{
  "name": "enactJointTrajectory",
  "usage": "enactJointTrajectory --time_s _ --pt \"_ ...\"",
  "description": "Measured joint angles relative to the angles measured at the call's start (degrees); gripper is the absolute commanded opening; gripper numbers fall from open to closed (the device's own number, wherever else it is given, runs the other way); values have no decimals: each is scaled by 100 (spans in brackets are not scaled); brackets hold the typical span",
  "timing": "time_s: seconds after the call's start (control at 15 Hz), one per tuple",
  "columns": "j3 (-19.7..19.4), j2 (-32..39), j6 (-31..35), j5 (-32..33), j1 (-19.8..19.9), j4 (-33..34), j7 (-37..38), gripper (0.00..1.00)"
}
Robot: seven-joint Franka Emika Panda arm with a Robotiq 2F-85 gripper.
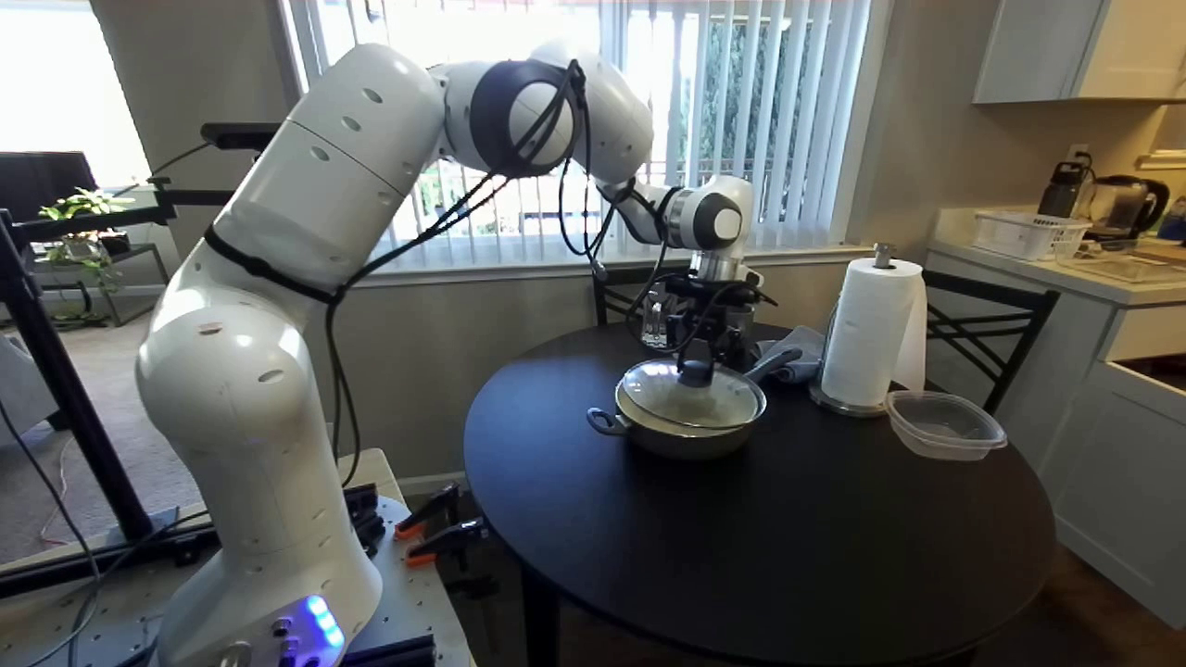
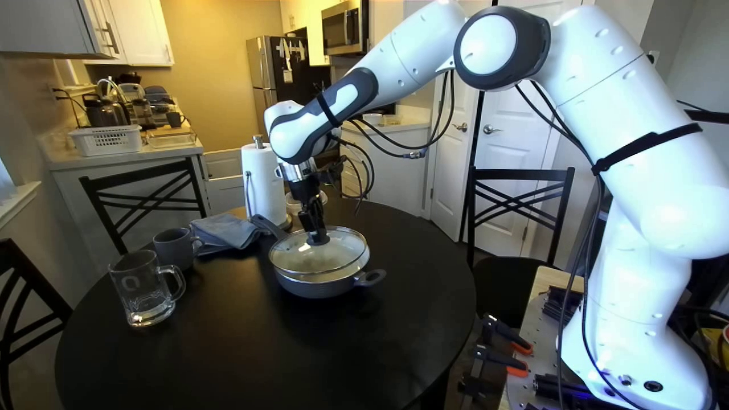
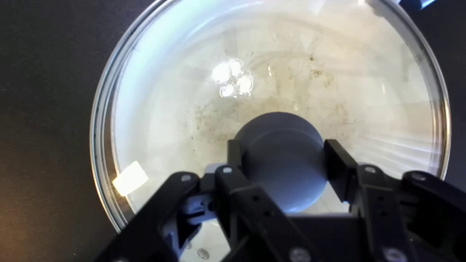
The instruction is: Place the lid on the pot
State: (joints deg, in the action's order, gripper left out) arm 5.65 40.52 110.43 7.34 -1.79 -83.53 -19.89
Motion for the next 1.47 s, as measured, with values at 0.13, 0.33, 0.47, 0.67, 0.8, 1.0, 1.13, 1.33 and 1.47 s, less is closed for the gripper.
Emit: enactJointTrajectory --time_s 0.13,0.33,0.47,0.67,0.8,1.0,1.13,1.33,1.47 --pt "-14 4 2 0 0 3 0 33" --pt "-26 5 2 0 0 3 0 33" --pt "-28 6 2 0 0 3 0 33" --pt "-28 6 0 1 0 3 0 33" --pt "-28 6 -1 4 -1 3 0 33" --pt "-28 6 -16 20 -7 3 0 33" --pt "-28 5 -24 24 -9 3 0 33" --pt "-28 6 -50 28 -11 0 0 89" --pt "-29 19 -147 28 -12 -58 1 98"
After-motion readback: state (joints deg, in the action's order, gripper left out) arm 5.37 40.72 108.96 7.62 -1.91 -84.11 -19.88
